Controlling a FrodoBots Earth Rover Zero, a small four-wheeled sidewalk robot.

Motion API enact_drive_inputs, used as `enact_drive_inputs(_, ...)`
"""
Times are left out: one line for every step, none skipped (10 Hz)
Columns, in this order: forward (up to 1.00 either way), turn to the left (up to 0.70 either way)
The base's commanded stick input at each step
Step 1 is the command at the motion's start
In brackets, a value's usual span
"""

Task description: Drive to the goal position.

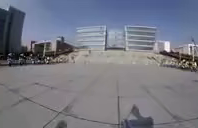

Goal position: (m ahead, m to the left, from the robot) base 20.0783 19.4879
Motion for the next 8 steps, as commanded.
enact_drive_inputs(1.0,0.0)
enact_drive_inputs(1.0,0.0)
enact_drive_inputs(1.0,0.0)
enact_drive_inputs(1.0,0.06)
enact_drive_inputs(1.0,-0.05)
enact_drive_inputs(1.0,-0.32)
enact_drive_inputs(1.0,-0.4)
enact_drive_inputs(1.0,-0.4)
